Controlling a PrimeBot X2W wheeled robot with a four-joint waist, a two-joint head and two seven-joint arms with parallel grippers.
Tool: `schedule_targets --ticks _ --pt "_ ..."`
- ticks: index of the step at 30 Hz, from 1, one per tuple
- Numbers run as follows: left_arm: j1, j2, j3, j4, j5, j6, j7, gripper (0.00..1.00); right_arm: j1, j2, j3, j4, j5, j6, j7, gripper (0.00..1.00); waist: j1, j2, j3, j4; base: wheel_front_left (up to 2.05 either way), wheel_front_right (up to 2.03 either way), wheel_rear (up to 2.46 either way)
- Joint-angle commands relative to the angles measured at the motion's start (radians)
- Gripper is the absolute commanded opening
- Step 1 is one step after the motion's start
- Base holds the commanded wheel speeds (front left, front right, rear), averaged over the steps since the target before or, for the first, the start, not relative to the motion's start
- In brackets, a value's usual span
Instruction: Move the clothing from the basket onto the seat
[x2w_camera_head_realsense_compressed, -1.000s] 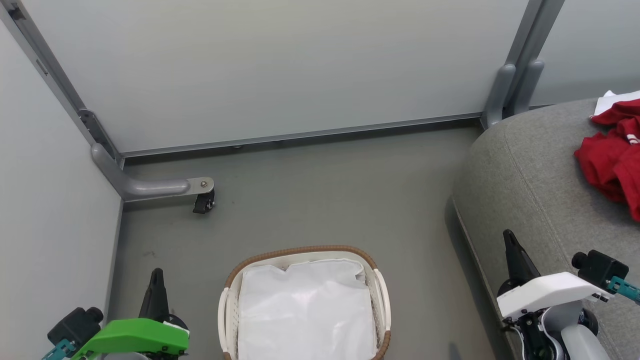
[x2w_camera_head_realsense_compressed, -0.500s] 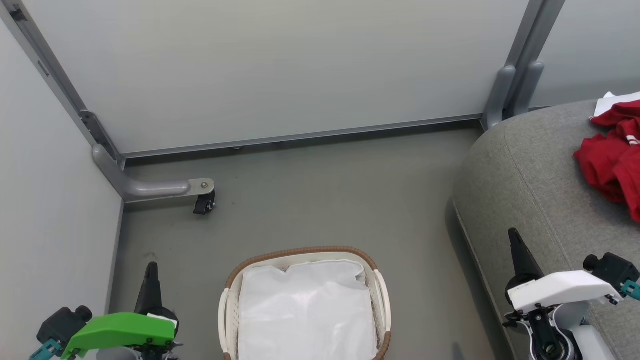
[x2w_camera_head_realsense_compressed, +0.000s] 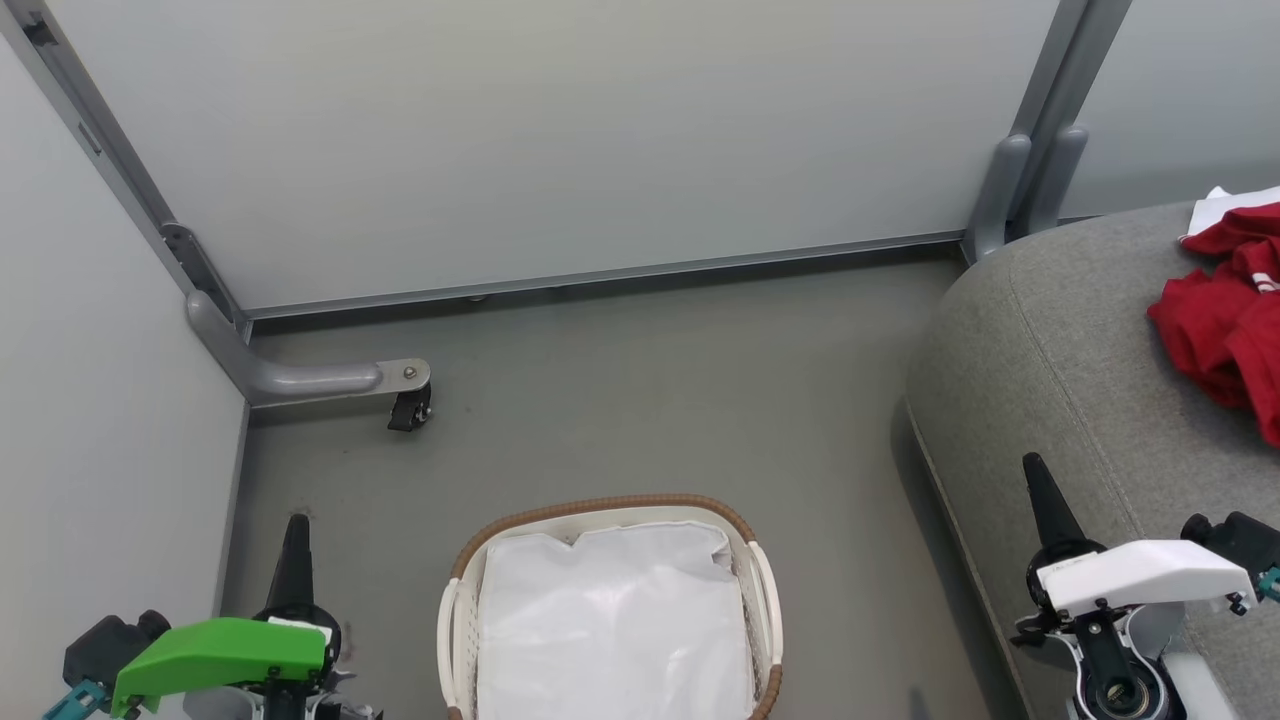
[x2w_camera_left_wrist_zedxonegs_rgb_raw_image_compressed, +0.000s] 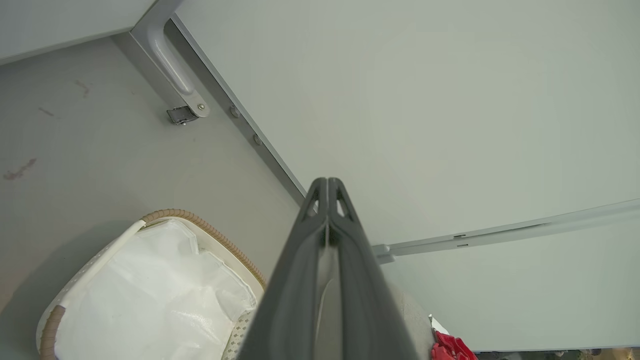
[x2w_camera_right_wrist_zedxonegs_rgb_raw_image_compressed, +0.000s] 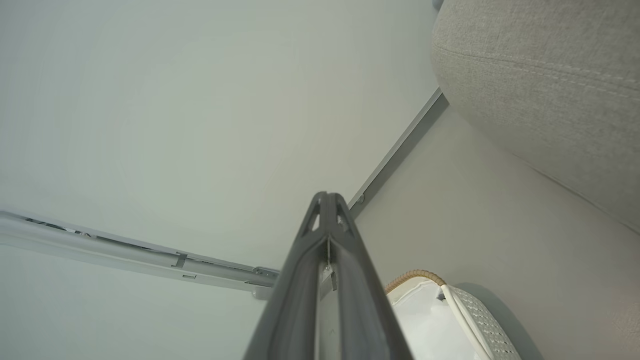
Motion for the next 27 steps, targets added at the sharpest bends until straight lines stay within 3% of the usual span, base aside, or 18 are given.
schedule_targets --ticks 1,27 --pt "-0.028 0.004 0.009 -0.015 -0.027 -0.003 0.006 0.0 0.006 -0.006 -0.006 -0.015 0.031 0.0 0.008 0.0 0.0 0.0 0.0 0.0 0.0 0.0 0.0" --pt "-0.043 0.005 0.044 -0.031 -0.23 -0.012 0.068 0.0 0.016 -0.008 -0.028 -0.04 0.277 -0.001 0.069 0.0 0.0 0.0 -0.008 0.002 0.0 0.0 0.0"
